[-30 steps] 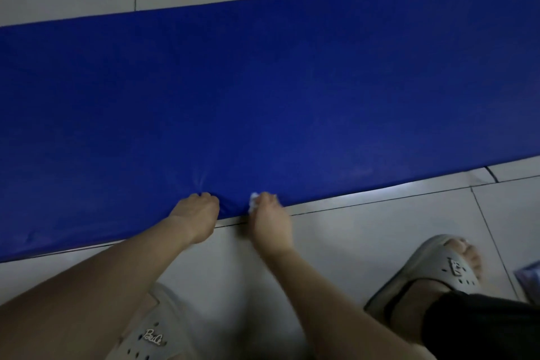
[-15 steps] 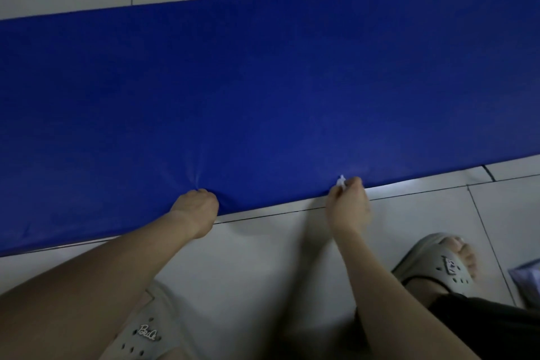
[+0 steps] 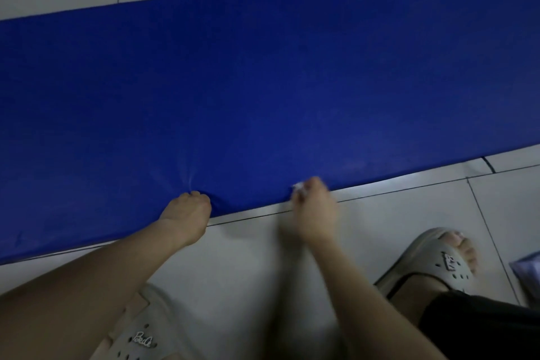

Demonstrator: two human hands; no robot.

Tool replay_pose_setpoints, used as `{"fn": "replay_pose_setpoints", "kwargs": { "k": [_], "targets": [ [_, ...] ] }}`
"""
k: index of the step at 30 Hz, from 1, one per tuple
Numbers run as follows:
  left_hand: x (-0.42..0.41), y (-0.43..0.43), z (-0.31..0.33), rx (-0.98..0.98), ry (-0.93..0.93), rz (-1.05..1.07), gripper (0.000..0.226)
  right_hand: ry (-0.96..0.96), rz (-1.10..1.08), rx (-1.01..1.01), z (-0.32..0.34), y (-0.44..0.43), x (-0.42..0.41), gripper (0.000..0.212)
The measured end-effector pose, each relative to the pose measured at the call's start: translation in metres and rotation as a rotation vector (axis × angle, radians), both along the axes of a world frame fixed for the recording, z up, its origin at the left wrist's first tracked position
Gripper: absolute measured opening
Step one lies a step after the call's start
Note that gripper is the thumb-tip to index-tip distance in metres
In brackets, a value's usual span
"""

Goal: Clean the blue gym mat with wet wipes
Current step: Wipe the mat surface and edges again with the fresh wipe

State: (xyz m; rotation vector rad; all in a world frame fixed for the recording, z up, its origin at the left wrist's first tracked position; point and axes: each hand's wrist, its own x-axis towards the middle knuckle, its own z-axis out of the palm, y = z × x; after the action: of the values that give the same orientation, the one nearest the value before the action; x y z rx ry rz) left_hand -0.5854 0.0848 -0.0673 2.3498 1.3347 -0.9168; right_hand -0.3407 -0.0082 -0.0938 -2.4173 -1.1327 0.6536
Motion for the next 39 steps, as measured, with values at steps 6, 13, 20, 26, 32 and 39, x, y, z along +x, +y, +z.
{"fn": "replay_pose_setpoints", "kwargs": {
  "k": [6, 13, 20, 26, 32, 39],
  "targets": [
    [0.002, -0.001, 0.001, -0.001, 0.036, -0.017, 0.026, -0.130, -0.439, -0.031, 0.004, 0.001, 0.109, 0.018],
    [0.002, -0.002, 0.001, 0.006, 0.061, -0.020, 0.024, 0.015, 0.237, -0.004, 0.005, 0.013, -0.069, 0.026],
    [0.003, -0.006, 0.002, 0.042, 0.100, -0.059, 0.022, -0.022, 0.143, 0.001, 0.003, 0.008, 0.027, 0.019],
    [0.011, -0.007, 0.020, 0.093, 0.128, -0.083, 0.006, -0.187, -0.315, -0.106, 0.005, 0.003, 0.155, 0.029],
    [0.095, -0.014, 0.017, 0.158, -0.219, -0.208, 0.031, -0.060, -0.549, -0.099, 0.009, -0.003, 0.173, 0.033],
    [0.155, -0.015, 0.006, 0.196, -0.127, -0.318, 0.012, 0.031, -0.497, -0.050, 0.013, -0.001, 0.181, 0.021]
  ]
}}
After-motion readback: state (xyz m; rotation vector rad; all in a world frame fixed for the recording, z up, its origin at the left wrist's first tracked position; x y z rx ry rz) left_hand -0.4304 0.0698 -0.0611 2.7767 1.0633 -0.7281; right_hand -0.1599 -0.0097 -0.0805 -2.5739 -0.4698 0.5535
